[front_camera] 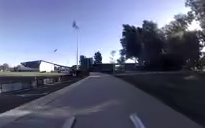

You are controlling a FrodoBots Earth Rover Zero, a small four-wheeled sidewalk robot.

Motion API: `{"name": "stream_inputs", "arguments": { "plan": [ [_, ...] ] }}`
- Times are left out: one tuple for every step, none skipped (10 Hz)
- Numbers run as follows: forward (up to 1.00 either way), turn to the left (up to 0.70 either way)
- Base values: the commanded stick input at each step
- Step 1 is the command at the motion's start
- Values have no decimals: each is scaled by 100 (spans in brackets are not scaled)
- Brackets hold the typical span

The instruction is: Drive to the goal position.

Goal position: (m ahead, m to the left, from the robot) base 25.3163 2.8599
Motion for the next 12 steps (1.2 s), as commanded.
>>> {"name": "stream_inputs", "arguments": {
  "plan": [
    [100,0],
    [100,0],
    [100,0],
    [100,0],
    [100,0],
    [100,0],
    [100,0],
    [100,0],
    [100,0],
    [100,0],
    [100,0],
    [100,0]
  ]
}}
